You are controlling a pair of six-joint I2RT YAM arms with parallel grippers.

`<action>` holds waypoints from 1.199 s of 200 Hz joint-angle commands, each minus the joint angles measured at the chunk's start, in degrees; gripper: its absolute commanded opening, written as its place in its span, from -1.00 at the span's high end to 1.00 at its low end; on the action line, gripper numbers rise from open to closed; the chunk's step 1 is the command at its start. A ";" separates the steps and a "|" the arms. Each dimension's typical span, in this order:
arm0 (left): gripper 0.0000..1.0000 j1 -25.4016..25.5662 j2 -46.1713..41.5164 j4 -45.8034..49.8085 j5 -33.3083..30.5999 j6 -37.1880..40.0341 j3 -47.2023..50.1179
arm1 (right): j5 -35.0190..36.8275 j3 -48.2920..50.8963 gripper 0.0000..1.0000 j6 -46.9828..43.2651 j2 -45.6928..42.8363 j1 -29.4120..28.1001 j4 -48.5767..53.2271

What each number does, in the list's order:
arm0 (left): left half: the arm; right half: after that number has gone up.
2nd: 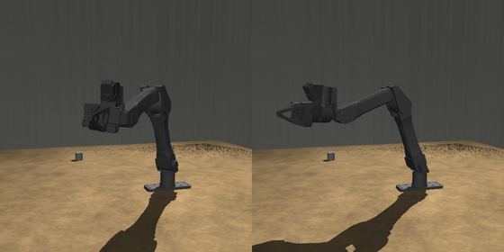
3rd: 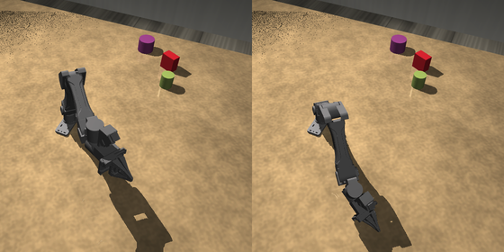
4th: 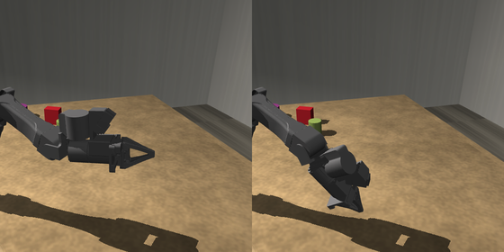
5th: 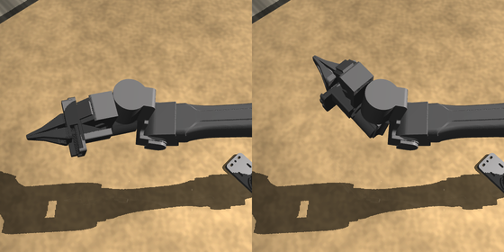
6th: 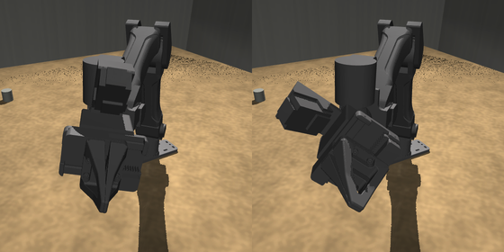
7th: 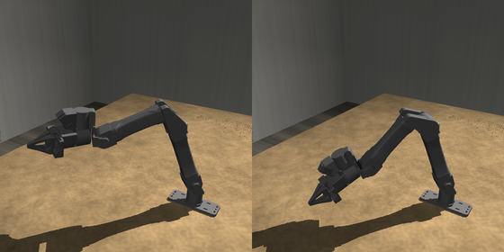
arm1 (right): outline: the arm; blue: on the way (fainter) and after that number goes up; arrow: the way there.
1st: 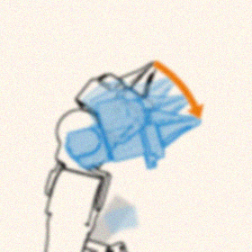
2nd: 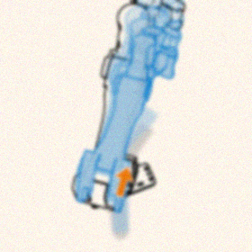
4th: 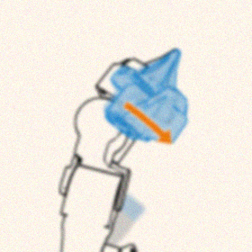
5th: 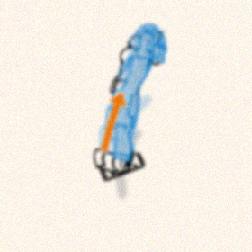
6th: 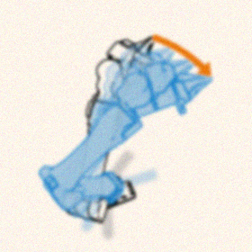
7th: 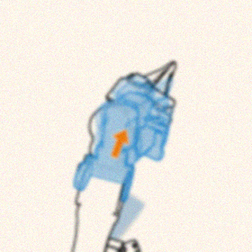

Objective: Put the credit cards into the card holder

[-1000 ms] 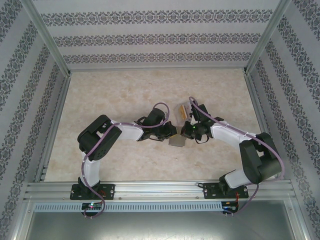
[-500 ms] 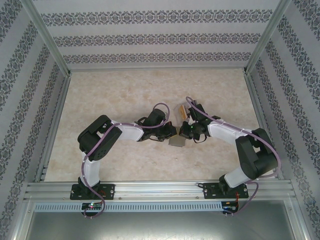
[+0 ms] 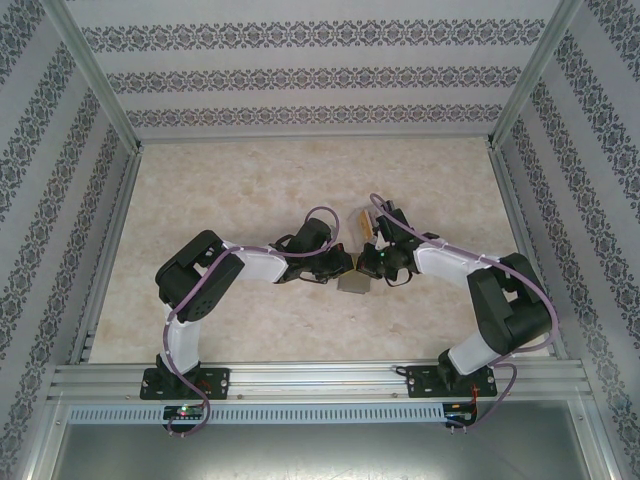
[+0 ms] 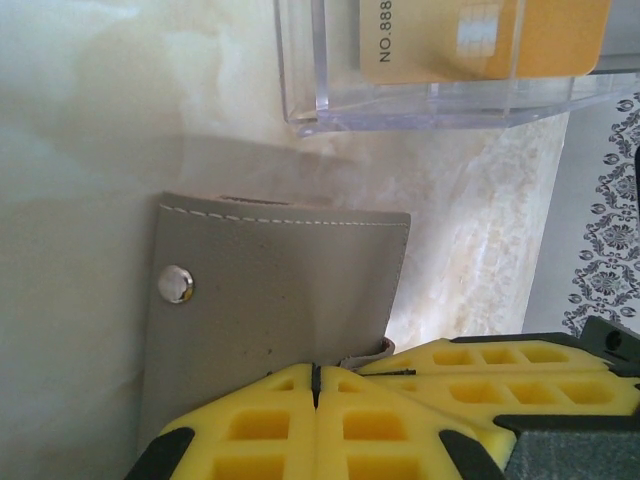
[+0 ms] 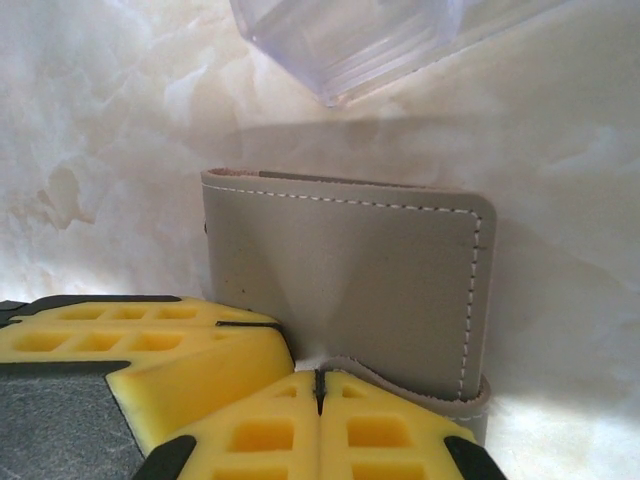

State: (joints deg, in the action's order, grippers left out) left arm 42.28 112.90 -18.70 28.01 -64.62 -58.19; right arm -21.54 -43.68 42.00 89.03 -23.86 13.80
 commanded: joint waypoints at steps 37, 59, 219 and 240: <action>0.93 0.70 0.36 0.91 -0.63 -0.43 1.16 | 3.09 6.33 1.00 1.04 1.02 1.99 1.37; 0.89 0.70 -0.41 1.23 -0.55 0.75 0.72 | 0.62 4.75 0.89 -0.30 -1.59 2.30 0.65; 0.65 -1.70 -21.19 14.28 -17.94 16.98 6.00 | 51.19 7.23 -0.40 -22.23 -33.36 8.13 -0.65; 0.49 -3.65 -26.57 19.47 -25.14 20.80 7.43 | 53.60 10.06 -0.61 -28.22 -29.90 9.75 -8.66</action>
State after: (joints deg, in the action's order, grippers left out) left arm 40.97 92.20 -6.87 13.32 -50.61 -52.38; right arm 21.52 -37.15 24.16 55.94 -15.62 14.31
